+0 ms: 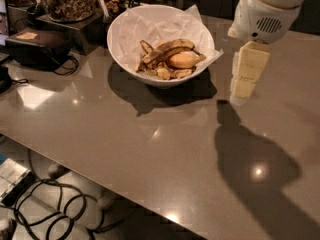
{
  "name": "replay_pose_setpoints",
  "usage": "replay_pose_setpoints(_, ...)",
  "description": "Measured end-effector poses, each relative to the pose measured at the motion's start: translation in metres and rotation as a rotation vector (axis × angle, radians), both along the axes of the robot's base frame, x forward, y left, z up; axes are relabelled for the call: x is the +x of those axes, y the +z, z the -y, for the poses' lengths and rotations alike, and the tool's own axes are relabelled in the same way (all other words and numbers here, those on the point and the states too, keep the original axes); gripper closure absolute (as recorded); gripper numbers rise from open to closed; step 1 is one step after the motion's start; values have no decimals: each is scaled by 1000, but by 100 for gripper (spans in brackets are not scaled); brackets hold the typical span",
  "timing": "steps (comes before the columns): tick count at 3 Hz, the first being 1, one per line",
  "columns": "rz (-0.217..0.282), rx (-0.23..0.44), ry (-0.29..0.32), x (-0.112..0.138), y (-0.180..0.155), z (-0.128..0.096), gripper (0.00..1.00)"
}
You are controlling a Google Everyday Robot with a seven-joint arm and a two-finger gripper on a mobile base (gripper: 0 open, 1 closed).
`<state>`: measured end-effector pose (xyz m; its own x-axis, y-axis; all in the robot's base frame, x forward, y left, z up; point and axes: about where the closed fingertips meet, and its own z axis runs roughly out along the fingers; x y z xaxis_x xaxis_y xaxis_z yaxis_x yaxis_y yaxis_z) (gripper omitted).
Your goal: Pick banana from white bowl
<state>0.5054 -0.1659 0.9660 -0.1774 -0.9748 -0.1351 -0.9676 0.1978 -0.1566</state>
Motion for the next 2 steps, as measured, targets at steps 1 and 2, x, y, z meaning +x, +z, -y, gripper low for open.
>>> replay_pose_setpoints(1, 29, 15, 8, 7, 3, -8, 0)
replay_pose_setpoints(2, 38, 37, 10, 13, 2, -11, 0)
